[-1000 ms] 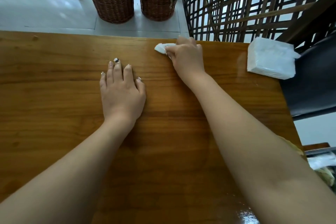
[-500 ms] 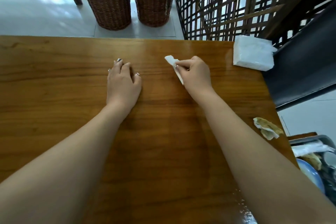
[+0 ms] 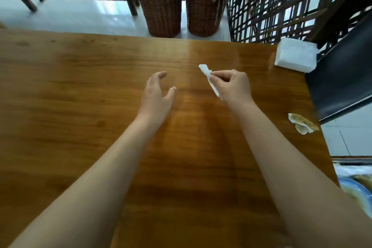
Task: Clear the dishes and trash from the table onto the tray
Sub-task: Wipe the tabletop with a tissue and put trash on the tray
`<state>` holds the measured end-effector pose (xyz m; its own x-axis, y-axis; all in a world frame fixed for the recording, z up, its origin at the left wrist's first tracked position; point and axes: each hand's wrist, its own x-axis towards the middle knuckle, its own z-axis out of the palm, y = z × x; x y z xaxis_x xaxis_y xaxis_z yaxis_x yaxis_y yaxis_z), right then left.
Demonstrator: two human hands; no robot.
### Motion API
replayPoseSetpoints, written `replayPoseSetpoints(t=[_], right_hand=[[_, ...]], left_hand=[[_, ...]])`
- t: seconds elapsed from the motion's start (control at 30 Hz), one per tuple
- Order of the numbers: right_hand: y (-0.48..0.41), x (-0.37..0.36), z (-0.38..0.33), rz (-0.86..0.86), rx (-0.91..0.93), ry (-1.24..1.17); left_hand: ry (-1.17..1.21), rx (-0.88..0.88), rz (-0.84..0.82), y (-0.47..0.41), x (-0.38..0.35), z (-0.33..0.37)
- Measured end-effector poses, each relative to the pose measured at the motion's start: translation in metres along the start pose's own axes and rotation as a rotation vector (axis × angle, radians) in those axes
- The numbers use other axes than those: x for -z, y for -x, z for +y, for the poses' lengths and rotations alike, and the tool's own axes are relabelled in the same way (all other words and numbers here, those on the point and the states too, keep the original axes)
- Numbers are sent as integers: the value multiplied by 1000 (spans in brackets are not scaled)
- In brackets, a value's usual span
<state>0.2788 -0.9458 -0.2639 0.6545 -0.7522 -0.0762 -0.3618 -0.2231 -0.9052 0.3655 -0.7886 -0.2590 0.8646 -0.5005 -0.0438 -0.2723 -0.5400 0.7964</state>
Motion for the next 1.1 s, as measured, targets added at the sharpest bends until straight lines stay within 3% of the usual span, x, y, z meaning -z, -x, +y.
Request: replayPoseSetpoints(t=[0.77,1.1], right_hand=[[213,13,-144,-187,132,-91],[288,-37,-195,-111,279,37]], left_hand=[[462,37,371,240,168,71],[509,-7,287,282,253,26]])
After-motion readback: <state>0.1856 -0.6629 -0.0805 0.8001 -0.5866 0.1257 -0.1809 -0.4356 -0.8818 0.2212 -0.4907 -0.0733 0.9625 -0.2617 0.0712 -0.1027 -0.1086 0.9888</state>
